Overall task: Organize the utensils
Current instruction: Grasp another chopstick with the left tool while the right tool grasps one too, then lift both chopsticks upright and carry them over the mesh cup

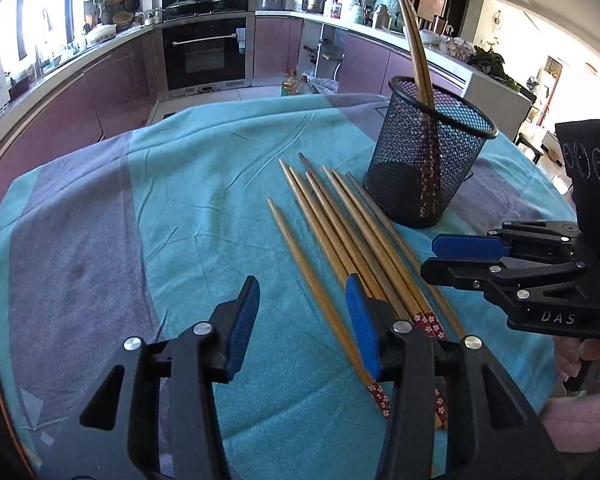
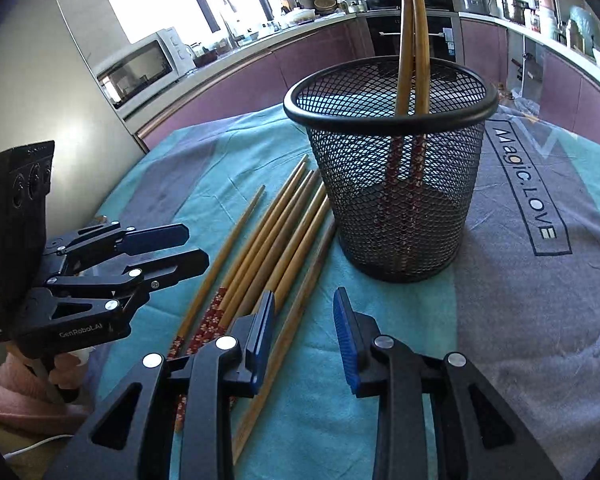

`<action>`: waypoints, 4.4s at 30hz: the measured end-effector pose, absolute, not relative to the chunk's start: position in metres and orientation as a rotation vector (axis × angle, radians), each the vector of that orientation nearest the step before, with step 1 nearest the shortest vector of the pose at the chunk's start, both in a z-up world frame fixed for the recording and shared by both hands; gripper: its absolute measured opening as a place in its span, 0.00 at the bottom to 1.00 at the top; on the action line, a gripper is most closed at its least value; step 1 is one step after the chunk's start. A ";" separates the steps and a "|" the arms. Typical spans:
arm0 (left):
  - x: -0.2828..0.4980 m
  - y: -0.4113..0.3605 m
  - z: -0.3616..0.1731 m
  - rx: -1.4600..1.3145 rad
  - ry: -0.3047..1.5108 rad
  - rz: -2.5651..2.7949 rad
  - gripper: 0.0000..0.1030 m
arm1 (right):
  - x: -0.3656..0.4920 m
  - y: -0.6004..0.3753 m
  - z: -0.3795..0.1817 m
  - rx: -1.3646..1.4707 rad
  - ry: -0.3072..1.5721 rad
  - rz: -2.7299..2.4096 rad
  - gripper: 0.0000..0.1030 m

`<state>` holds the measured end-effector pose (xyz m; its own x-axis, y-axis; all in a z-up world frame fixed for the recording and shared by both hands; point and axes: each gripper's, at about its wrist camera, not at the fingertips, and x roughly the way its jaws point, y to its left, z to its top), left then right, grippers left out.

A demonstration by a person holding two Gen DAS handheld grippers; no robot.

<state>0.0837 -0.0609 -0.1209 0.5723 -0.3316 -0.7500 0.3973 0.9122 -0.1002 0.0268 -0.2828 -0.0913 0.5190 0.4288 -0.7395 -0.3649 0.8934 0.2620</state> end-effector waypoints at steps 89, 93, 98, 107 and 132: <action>0.074 -0.049 0.016 -0.086 0.550 -0.624 0.07 | 0.001 -0.326 0.032 0.103 0.515 0.516 0.06; 0.077 -0.051 0.036 -0.106 0.496 -0.631 0.07 | 0.003 -0.331 0.051 0.101 0.472 0.515 0.06; 0.084 -0.063 0.061 -0.116 0.443 -0.653 0.07 | 0.008 -0.337 0.070 0.094 0.433 0.500 0.06; 0.091 -0.096 0.087 -0.103 0.393 -0.685 0.07 | 0.020 -0.347 0.089 0.094 0.377 0.471 0.06; 0.134 -0.149 0.010 0.049 0.650 -0.677 0.07 | 0.076 -0.334 0.014 0.086 0.665 0.418 0.06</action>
<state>0.1337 -0.1490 0.0105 0.5913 -0.5666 -0.5739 0.5964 0.7862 -0.1617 0.0759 -0.3339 0.0138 0.7073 0.4035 -0.5805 -0.3490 0.9134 0.2097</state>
